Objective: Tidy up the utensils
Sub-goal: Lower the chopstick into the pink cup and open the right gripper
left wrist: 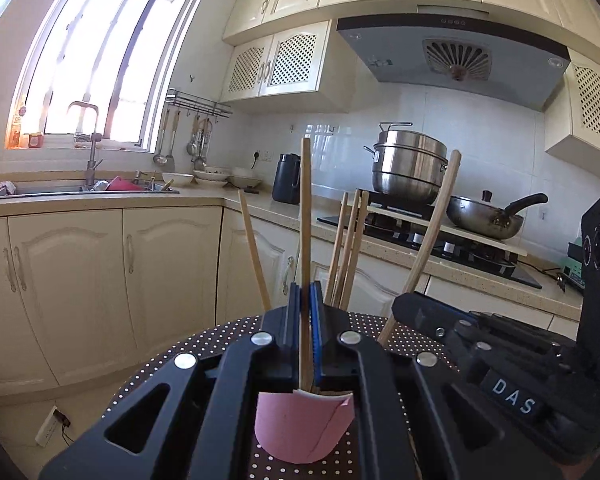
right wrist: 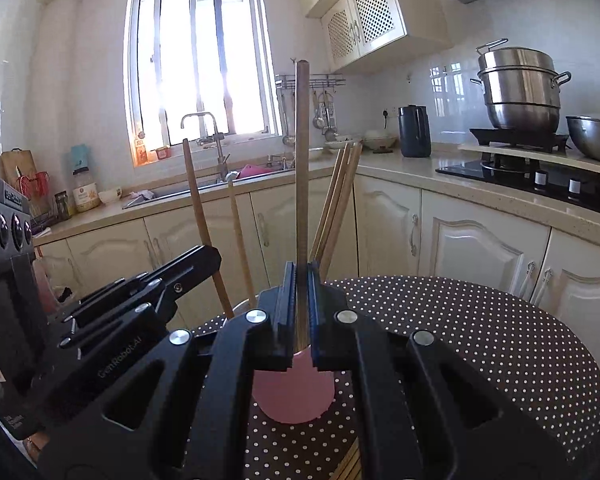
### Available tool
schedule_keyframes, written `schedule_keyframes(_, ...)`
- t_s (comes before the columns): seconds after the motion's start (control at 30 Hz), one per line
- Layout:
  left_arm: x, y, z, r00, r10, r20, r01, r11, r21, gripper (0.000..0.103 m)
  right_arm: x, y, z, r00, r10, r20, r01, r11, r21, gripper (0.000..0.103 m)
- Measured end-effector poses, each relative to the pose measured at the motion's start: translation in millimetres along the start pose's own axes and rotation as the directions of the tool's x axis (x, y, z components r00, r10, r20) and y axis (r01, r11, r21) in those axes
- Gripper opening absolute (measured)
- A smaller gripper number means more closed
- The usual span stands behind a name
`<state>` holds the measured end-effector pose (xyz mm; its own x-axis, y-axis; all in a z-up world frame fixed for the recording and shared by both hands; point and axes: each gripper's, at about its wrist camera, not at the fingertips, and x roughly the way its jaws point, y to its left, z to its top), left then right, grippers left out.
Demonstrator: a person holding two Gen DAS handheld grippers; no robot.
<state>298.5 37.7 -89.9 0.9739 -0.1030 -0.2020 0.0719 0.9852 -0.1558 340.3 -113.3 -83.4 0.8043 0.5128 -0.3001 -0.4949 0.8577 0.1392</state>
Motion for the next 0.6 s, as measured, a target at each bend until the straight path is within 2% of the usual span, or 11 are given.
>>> schedule_keyframes(0.2, -1.3, 0.7, -3.0, 0.999, 0.007, -0.052, -0.006, 1.000, 0.015, 0.006, 1.4, 1.2, -4.1, 1.000, -0.005, -0.027, 0.006, 1.000, 0.026, 0.007)
schedule_keyframes(0.33, -7.3, 1.3, -0.5, 0.999, 0.024, -0.048, -0.024, 1.000, 0.015, 0.008, -3.3, 6.1, -1.9, 1.000, 0.001, -0.028, 0.000, 0.999, 0.035, 0.007)
schedule_keyframes(0.43, -15.1, -0.3, 2.2, 0.999, 0.041, -0.035, -0.040, 0.999, 0.027, 0.036, -7.3, 7.4, 0.1, 1.000, 0.001, -0.031, 0.001, 0.999, 0.043, 0.007)
schedule_keyframes(0.53, -24.9, -4.0, 5.8, 0.999, 0.050, -0.012, -0.049, 0.997, 0.053, 0.037, -13.6, 10.3, 2.0, 1.000, -0.005, -0.030, 0.007, 0.999, 0.046, 0.014)
schedule_keyframes(0.6, -30.4, -5.1, 8.3, 0.999, 0.054, -0.008, -0.053, 0.997, 0.059, 0.039, -20.2, 12.2, 2.6, 1.000, -0.016, -0.023, 0.017, 0.999, 0.048, 0.027)
